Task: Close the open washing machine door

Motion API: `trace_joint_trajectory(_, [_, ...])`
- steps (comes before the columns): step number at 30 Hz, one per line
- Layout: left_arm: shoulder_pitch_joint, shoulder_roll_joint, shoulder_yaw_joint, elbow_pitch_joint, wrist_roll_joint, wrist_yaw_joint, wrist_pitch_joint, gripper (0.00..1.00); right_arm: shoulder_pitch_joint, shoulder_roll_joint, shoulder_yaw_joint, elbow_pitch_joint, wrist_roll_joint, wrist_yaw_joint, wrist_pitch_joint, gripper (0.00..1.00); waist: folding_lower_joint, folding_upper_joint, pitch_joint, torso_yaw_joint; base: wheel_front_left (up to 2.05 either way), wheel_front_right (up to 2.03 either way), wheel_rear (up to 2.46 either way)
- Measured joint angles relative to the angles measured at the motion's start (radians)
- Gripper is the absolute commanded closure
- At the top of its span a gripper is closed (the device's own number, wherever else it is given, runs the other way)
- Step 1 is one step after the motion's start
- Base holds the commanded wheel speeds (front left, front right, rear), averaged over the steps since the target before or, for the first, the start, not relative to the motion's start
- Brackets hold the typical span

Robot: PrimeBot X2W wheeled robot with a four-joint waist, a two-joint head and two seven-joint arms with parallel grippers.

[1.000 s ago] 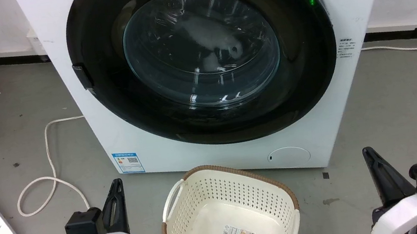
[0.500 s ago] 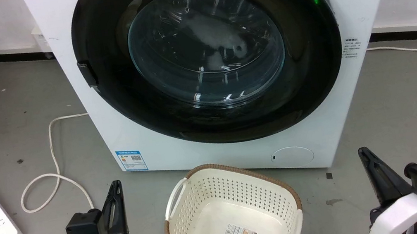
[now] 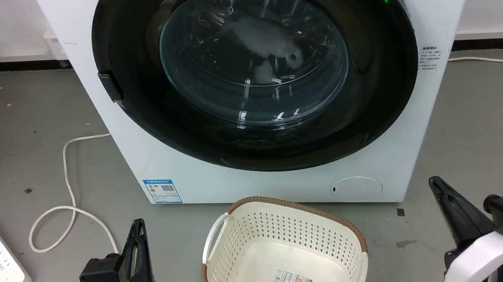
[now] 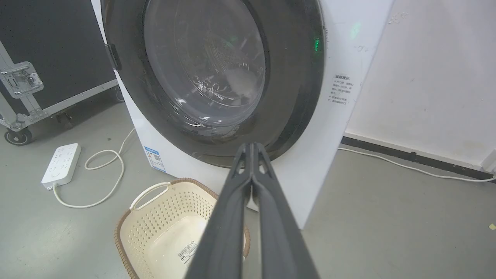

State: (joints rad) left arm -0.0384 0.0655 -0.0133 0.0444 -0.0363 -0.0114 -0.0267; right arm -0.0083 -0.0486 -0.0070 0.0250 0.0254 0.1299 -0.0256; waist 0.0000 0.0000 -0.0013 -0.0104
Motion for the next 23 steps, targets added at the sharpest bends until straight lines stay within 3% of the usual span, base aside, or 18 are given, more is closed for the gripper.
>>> trace_joint_trajectory(23, [0.024, -0.014, 0.012, -0.04, 0.034, 0.009, 0.026, 1.0, 0.0, 0.0, 0.007, -0.02, -0.018, 0.0, 0.024, 1.0, 0.0, 0.0, 0.001, 0.01, 0.0, 0.0, 0.0])
